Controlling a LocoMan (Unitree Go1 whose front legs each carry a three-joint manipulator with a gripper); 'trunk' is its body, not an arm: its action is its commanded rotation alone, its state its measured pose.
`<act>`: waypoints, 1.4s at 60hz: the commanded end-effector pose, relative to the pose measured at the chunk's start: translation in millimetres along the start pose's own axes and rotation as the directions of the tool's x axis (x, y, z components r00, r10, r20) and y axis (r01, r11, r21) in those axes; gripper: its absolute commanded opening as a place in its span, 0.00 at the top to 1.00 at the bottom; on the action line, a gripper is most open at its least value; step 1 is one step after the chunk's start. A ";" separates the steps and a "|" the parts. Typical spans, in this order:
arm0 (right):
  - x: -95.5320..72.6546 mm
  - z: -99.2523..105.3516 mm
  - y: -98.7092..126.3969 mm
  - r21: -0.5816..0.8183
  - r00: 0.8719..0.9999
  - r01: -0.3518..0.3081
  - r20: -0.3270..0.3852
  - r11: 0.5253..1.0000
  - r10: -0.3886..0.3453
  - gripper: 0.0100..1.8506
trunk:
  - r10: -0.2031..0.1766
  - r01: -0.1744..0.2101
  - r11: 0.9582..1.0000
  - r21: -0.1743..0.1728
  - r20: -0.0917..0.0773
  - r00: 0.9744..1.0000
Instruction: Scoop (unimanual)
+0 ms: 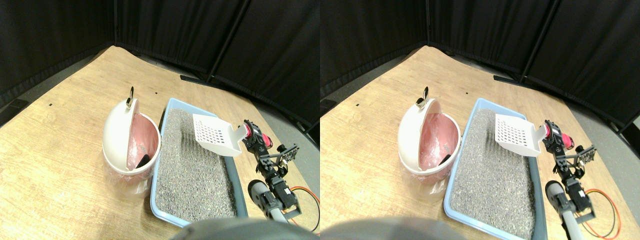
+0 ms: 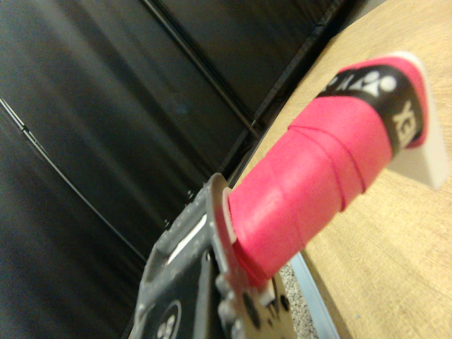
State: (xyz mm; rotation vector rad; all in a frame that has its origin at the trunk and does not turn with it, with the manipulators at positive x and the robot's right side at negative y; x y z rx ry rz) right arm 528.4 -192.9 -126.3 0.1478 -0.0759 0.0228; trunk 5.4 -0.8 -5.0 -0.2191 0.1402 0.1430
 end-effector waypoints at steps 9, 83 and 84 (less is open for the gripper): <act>1.4 -5.0 -9.4 0.026 1.000 0.005 0.012 1.000 -0.006 0.97 | -0.017 0.017 1.000 0.004 0.026 1.000; -23.5 -65.0 -33.6 0.068 0.948 0.153 -0.292 0.986 -0.127 0.54 | 0.007 -0.007 1.000 -0.009 0.010 1.000; -23.3 -63.4 -34.0 0.062 0.943 0.149 -0.310 0.987 -0.122 0.43 | 0.007 -0.007 1.000 -0.009 0.010 1.000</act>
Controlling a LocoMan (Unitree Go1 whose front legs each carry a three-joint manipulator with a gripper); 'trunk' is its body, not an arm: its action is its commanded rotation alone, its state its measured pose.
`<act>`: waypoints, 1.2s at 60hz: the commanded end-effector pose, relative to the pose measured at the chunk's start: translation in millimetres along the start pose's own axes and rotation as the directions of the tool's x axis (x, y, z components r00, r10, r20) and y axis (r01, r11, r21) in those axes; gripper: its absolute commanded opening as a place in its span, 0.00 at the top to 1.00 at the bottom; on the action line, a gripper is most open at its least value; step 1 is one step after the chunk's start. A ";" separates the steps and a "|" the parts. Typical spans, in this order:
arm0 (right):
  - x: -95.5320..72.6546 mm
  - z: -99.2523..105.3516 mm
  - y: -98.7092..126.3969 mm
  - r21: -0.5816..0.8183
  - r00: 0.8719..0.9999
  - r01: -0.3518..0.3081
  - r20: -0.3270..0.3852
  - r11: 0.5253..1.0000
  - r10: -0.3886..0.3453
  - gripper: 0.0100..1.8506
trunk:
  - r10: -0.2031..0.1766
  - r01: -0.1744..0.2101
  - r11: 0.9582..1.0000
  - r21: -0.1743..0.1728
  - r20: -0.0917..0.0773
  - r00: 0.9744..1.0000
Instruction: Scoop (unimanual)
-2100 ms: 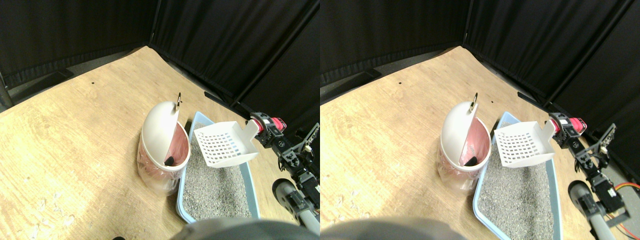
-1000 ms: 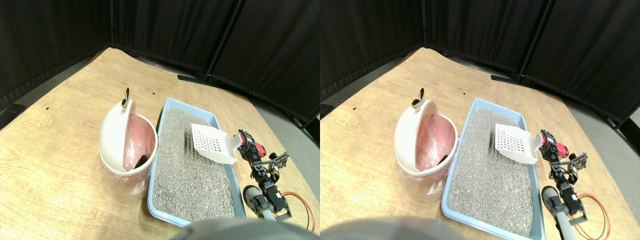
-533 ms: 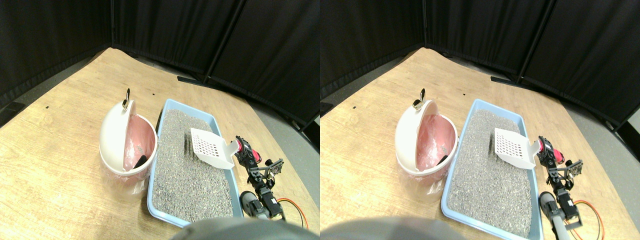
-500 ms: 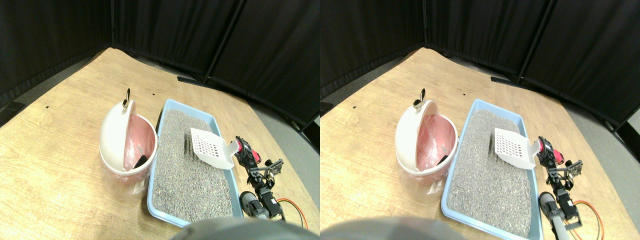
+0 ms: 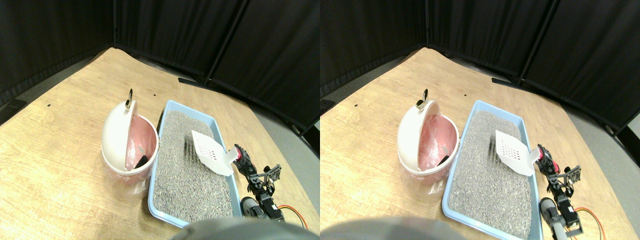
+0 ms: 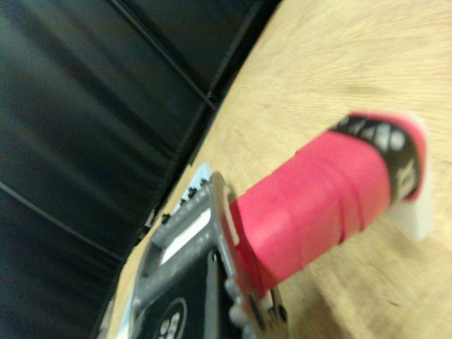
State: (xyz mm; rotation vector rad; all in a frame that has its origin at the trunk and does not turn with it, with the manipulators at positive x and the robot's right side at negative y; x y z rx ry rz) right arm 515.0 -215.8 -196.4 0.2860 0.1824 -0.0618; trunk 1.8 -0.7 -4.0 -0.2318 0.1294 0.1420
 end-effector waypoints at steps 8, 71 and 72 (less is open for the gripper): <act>-1.4 10.0 -0.2 -0.089 0.990 0.013 -0.139 0.996 -0.025 0.04 | 0.011 -0.011 1.000 0.003 0.000 1.000; -72.2 56.3 3.0 -0.143 0.980 -0.187 0.041 0.972 0.195 0.97 | -0.074 0.074 0.994 0.081 -0.012 0.997; -73.6 56.1 2.6 -0.143 0.980 -0.189 0.041 0.971 0.197 0.97 | -0.076 0.077 0.994 0.084 -0.012 0.997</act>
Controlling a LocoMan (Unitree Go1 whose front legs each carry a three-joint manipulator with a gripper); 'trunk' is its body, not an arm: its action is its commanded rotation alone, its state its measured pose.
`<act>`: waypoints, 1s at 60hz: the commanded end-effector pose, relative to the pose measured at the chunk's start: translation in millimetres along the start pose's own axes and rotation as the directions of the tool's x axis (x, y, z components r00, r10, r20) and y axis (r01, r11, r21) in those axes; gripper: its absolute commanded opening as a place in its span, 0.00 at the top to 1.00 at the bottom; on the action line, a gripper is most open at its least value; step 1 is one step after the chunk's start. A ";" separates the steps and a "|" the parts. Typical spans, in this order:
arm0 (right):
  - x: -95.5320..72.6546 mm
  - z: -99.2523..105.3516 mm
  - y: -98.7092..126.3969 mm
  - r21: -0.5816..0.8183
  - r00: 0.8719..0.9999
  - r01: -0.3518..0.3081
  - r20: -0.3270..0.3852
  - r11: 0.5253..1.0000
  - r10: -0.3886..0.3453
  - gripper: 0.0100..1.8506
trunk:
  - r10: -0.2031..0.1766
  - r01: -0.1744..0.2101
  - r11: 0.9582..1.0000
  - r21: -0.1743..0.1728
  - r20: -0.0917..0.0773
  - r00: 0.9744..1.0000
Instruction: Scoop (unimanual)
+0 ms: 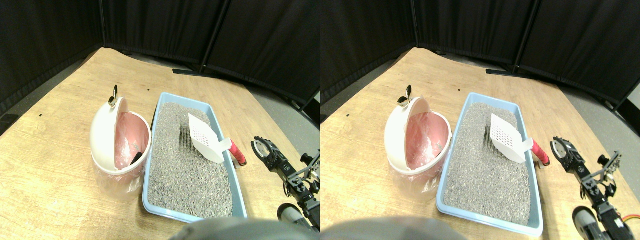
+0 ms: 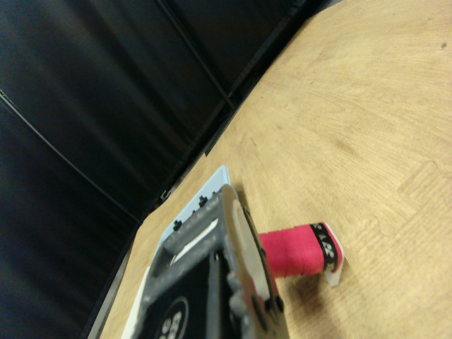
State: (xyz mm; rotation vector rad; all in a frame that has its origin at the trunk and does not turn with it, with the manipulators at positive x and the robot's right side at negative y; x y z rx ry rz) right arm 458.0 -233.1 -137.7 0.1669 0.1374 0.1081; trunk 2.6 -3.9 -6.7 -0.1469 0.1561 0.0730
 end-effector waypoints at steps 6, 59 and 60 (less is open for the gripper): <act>-14.4 5.5 6.3 -0.022 0.999 -0.042 0.030 0.999 0.042 0.97 | -0.020 0.020 1.000 0.000 0.019 1.000; -45.8 -4.6 5.0 -0.039 0.998 -0.009 0.054 0.999 0.011 0.97 | -0.050 0.050 0.999 0.008 0.022 0.999; -45.8 -4.6 5.0 -0.039 0.998 -0.009 0.054 0.999 0.011 0.97 | -0.050 0.050 0.999 0.006 0.020 0.999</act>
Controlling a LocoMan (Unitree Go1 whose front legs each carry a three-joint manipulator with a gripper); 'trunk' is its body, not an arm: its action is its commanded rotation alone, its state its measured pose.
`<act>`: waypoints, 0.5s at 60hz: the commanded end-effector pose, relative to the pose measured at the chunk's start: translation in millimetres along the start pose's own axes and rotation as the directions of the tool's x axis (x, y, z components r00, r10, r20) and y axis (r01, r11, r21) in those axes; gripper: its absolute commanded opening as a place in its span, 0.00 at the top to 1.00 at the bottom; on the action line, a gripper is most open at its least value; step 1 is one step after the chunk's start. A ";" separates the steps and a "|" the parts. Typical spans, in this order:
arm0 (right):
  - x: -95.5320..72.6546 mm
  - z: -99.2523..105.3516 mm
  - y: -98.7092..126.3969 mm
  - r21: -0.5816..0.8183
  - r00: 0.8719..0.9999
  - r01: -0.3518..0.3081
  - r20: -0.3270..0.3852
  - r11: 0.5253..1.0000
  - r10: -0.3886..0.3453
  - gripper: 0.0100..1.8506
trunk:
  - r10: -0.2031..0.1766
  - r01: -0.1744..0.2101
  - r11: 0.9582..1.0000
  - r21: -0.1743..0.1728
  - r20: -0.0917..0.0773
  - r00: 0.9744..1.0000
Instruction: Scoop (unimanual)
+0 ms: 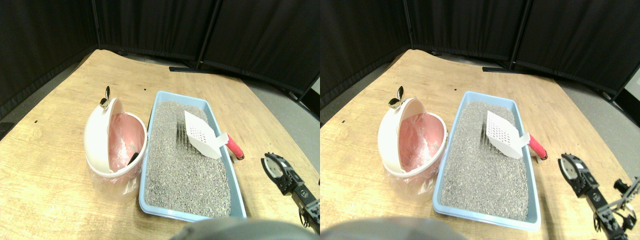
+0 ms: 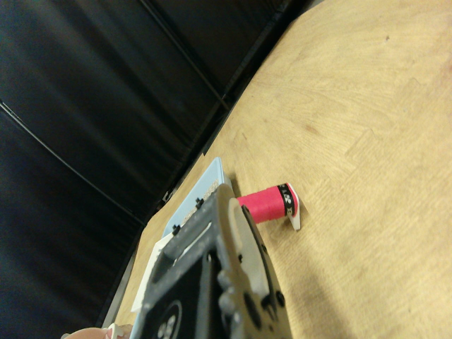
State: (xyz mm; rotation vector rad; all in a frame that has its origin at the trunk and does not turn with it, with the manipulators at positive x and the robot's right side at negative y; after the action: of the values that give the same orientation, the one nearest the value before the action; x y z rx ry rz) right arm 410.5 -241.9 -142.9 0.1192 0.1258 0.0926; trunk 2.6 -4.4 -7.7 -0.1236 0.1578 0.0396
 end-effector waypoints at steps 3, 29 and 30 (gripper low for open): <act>1.2 6.4 9.9 0.008 0.998 -0.028 0.048 1.000 0.027 0.97 | -0.017 0.018 1.000 -0.020 0.026 1.000; -0.3 6.9 11.1 -0.012 0.999 -0.030 0.044 0.999 0.030 0.97 | -0.019 0.020 0.999 -0.029 0.025 0.999; -0.3 6.8 11.1 -0.012 0.999 -0.029 0.044 1.000 0.029 0.97 | -0.018 0.019 0.999 -0.030 0.025 1.000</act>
State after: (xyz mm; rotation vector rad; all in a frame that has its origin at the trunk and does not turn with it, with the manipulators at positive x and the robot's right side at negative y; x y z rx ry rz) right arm 410.1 -234.9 -140.8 0.1091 0.1227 0.1032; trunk 2.7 -4.3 -8.2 -0.1329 0.1552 0.0271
